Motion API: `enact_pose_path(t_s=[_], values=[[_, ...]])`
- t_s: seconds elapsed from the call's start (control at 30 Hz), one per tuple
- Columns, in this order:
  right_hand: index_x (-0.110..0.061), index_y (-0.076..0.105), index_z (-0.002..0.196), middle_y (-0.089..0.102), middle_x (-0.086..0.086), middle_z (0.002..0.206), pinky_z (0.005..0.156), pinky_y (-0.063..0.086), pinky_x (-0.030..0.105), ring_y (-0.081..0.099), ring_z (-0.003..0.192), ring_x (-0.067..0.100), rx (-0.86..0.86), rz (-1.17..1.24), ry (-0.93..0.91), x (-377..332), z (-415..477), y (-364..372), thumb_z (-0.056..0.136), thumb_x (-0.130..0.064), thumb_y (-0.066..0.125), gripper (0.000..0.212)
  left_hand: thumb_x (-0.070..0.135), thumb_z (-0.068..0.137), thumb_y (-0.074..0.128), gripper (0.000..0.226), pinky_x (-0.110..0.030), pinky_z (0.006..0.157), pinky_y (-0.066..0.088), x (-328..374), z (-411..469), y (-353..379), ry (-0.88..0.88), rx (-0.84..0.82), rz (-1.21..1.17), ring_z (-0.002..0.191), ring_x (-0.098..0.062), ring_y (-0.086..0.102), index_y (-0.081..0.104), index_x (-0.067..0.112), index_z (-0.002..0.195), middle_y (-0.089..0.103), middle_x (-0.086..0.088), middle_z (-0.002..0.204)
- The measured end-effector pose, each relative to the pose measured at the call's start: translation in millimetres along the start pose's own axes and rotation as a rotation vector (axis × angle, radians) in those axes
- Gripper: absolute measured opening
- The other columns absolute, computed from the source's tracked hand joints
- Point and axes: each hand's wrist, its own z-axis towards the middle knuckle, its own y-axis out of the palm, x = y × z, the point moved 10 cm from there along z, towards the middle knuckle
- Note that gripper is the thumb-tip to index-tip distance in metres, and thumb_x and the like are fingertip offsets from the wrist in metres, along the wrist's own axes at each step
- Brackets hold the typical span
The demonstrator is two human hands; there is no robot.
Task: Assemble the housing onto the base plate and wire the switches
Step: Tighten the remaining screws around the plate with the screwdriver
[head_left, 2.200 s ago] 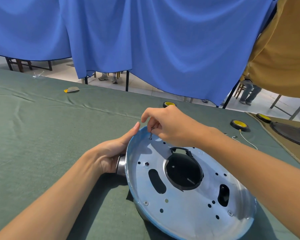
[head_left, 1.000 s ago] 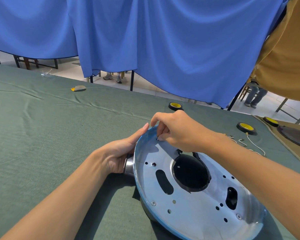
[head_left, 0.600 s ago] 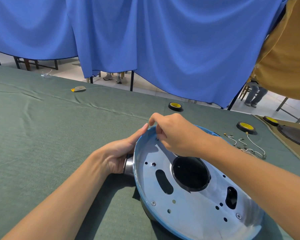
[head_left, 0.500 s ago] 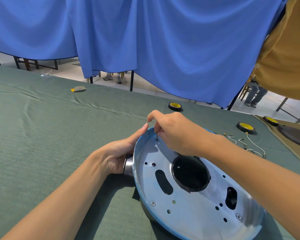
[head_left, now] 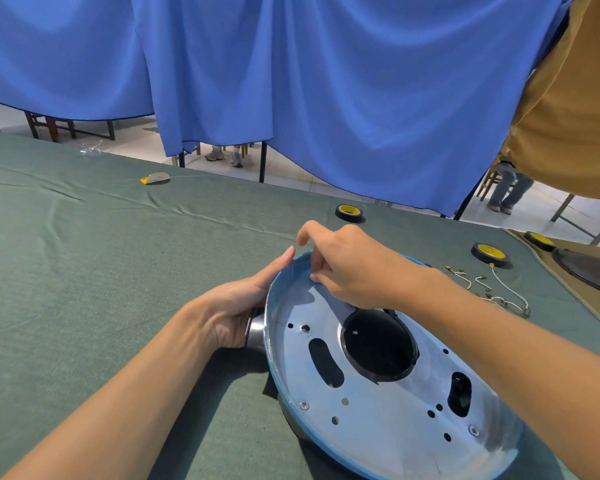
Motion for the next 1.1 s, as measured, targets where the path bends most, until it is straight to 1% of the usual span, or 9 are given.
enact_pose_path(t_s=[0.17, 0.37, 0.53, 0.63, 0.7, 0.87, 0.93, 1.03, 1.1], values=[[-0.016, 0.049, 0.098, 0.062, 0.005, 0.087, 0.074, 0.05, 0.041, 0.056, 0.081, 0.024, 0.047, -0.038, -0.001, 0.2, -3.5, -4.9, 0.093, -0.023, 0.061, 0.014, 0.067, 0.053, 0.085, 0.105, -0.055, 0.114, 0.032, -0.5, -0.5, 2.9, -0.009, -0.005, -0.017, 0.124, -0.041, 0.049, 0.06, 0.0, 0.129, 0.058, -0.025, 0.134], [-0.012, 0.072, 0.101, 0.067, 0.003, 0.093, 0.078, 0.047, 0.034, 0.057, 0.087, 0.02, -0.019, -0.181, -0.03, -2.6, -1.1, 0.9, 0.097, -0.021, 0.054, 0.02, 0.067, 0.054, 0.085, 0.104, -0.055, 0.113, 0.034, -0.1, 1.0, 1.7, -0.009, -0.016, -0.011, 0.122, -0.04, 0.051, 0.06, -0.001, 0.129, 0.059, -0.024, 0.132], [-0.014, 0.063, 0.085, 0.055, 0.003, 0.078, 0.067, 0.044, 0.036, 0.055, 0.079, 0.026, -0.023, -0.249, 0.025, -0.1, 1.1, 1.7, 0.098, -0.04, 0.051, 0.031, 0.067, 0.051, 0.085, 0.094, -0.055, 0.113, 0.034, -1.3, 2.9, 1.4, -0.007, -0.019, -0.01, 0.116, -0.039, 0.053, 0.068, 0.002, 0.117, 0.063, -0.024, 0.125], [-0.013, 0.068, 0.094, 0.066, 0.003, 0.088, 0.078, 0.049, 0.039, 0.057, 0.086, 0.023, -0.047, -0.119, 0.009, 0.1, -2.3, -3.0, 0.094, -0.027, 0.059, 0.016, 0.067, 0.054, 0.083, 0.099, -0.056, 0.114, 0.032, -2.9, 4.0, 0.8, -0.016, -0.019, -0.015, 0.121, -0.039, 0.051, 0.064, 0.0, 0.125, 0.06, -0.024, 0.131], [-0.014, 0.069, 0.096, 0.067, 0.003, 0.09, 0.077, 0.049, 0.037, 0.058, 0.087, 0.023, -0.044, -0.135, 0.012, 1.0, -2.7, -3.9, 0.095, -0.024, 0.058, 0.015, 0.066, 0.054, 0.084, 0.099, -0.055, 0.113, 0.034, -3.0, 4.4, 0.2, -0.017, -0.023, -0.022, 0.117, -0.038, 0.054, 0.064, 0.001, 0.125, 0.062, -0.023, 0.128], [-0.021, 0.047, 0.075, 0.049, -0.002, 0.07, 0.061, 0.036, 0.032, 0.05, 0.072, 0.024, -0.006, -0.242, 0.052, 4.5, -2.8, -1.2, 0.099, -0.043, 0.044, 0.033, 0.066, 0.057, 0.084, 0.087, -0.054, 0.113, 0.034, -3.3, 6.3, 1.5, -0.008, -0.053, -0.029, 0.113, -0.037, 0.057, 0.069, 0.005, 0.116, 0.064, -0.021, 0.123], [-0.019, 0.059, 0.08, 0.058, -0.002, 0.076, 0.066, 0.046, 0.036, 0.054, 0.077, 0.022, -0.002, -0.163, 0.045, 5.7, -3.3, -7.5, 0.097, -0.043, 0.05, 0.03, 0.069, 0.058, 0.082, 0.089, -0.053, 0.113, 0.034, -4.1, 6.9, 1.9, -0.012, -0.064, -0.033, 0.116, -0.037, 0.054, 0.068, 0.005, 0.118, 0.063, -0.021, 0.127], [-0.019, 0.069, 0.098, 0.066, -0.003, 0.093, 0.08, 0.049, 0.039, 0.056, 0.09, 0.018, -0.054, -0.044, 0.014, 4.5, -3.1, -9.5, 0.093, -0.022, 0.06, 0.011, 0.065, 0.066, 0.079, 0.078, -0.05, 0.106, 0.041, -5.0, 9.2, 2.2, -0.004, -0.083, -0.053, 0.107, -0.033, 0.06, 0.069, 0.006, 0.116, 0.066, -0.018, 0.121], [-0.021, 0.068, 0.096, 0.063, -0.004, 0.091, 0.073, 0.047, 0.036, 0.055, 0.092, 0.021, -0.055, -0.073, 0.033, 4.9, -2.3, -5.8, 0.094, -0.022, 0.057, 0.011, 0.055, 0.073, 0.078, 0.062, -0.046, 0.097, 0.047, -4.1, 10.9, 2.2, 0.012, -0.088, -0.052, 0.098, -0.03, 0.064, 0.071, 0.007, 0.111, 0.069, -0.016, 0.116]])
